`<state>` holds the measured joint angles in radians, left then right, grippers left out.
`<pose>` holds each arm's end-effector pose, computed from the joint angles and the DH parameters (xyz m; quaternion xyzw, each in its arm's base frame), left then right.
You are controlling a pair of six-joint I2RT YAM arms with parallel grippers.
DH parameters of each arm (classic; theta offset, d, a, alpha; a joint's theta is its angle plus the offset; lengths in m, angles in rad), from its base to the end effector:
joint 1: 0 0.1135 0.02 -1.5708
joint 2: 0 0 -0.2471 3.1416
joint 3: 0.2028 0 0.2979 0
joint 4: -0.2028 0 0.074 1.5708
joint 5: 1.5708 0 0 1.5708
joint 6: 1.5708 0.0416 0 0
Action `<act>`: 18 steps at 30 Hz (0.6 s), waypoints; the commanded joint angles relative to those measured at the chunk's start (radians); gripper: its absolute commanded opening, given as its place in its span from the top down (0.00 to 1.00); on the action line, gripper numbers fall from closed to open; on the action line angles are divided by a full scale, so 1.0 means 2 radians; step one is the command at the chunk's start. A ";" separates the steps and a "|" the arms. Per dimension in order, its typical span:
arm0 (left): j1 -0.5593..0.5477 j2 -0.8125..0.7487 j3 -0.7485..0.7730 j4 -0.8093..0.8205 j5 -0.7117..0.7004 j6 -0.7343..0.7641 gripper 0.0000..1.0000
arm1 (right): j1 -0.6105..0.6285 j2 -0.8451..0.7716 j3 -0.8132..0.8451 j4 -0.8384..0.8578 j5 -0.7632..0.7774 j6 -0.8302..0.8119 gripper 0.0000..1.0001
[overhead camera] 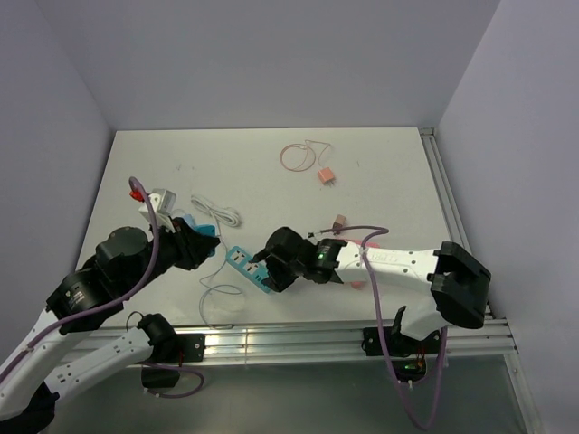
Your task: Insert the plug
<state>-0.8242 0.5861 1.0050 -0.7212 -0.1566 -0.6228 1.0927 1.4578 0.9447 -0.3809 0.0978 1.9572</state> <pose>0.1176 -0.1176 0.3894 0.0346 0.8036 -0.3439 0.4845 0.1638 0.3072 0.1781 0.4094 0.8487 0.3291 0.0613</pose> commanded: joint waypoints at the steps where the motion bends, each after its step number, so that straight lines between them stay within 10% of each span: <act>1: 0.001 -0.005 0.027 -0.019 -0.017 -0.025 1.00 | 0.027 0.017 -0.004 0.045 0.052 0.235 0.32; 18: 0.000 -0.030 0.037 -0.038 0.015 -0.016 1.00 | 0.073 0.106 0.001 0.068 0.140 0.296 0.35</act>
<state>-0.8242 0.5213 1.0451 -0.8124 -0.1509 -0.6662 1.2140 1.6375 0.9188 -0.2543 0.2981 1.9854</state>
